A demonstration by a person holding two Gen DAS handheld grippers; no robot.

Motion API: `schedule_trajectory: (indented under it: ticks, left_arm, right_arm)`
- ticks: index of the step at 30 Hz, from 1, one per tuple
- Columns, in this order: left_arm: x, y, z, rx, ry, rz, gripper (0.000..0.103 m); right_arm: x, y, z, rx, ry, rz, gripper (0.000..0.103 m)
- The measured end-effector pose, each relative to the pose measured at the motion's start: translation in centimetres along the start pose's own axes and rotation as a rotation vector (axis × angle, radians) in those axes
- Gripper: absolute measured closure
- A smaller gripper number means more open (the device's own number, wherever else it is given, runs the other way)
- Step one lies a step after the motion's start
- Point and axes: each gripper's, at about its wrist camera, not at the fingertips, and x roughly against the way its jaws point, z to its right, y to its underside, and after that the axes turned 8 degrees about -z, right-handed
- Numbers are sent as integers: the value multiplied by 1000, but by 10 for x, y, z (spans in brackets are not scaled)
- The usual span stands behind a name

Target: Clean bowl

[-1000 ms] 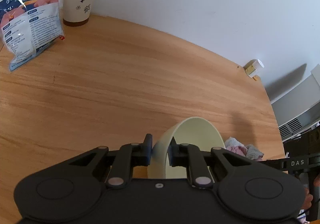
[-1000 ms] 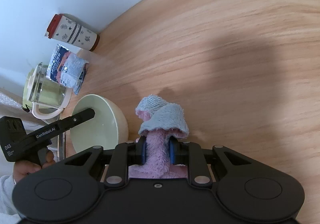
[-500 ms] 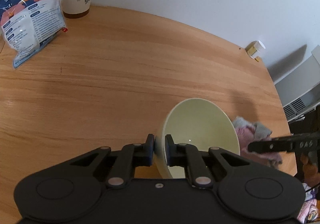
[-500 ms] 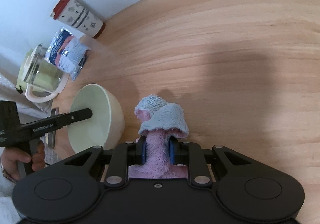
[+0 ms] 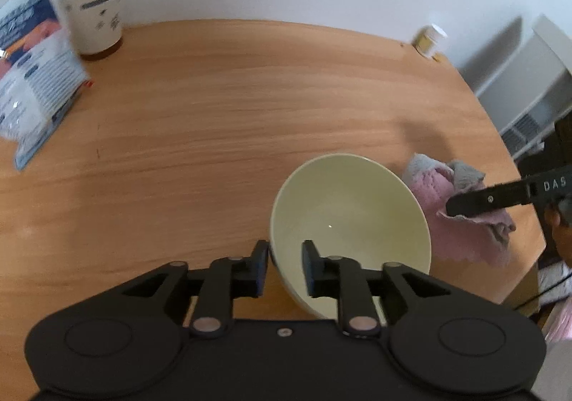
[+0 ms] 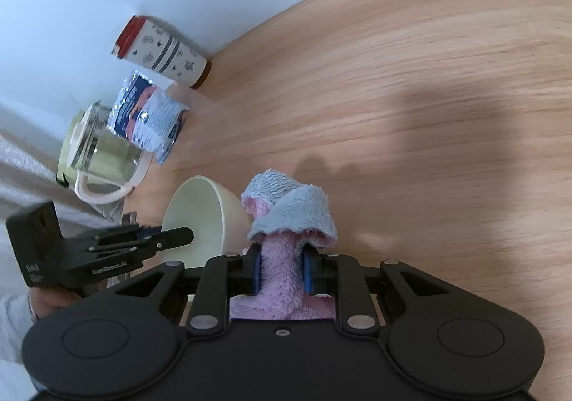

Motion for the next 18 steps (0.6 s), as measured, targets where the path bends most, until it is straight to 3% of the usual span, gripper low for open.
schedule_trajectory:
  ticks: [2, 5, 14, 18]
  left_arm:
    - [-3, -3, 0, 6, -3, -10, 71]
    - [-7, -5, -4, 34, 8, -9, 93]
    - [-21, -8, -23, 107, 107, -64, 91]
    - [-24, -5, -17, 80, 70, -25, 94]
  right_arm:
    - [2, 1, 1, 6, -2, -10, 78]
    - [2, -2, 6, -8, -27, -6, 77]
    - [3, -8, 28, -176, -248, 74, 77]
    - [-3, -7, 36, -251, -340, 97, 77]
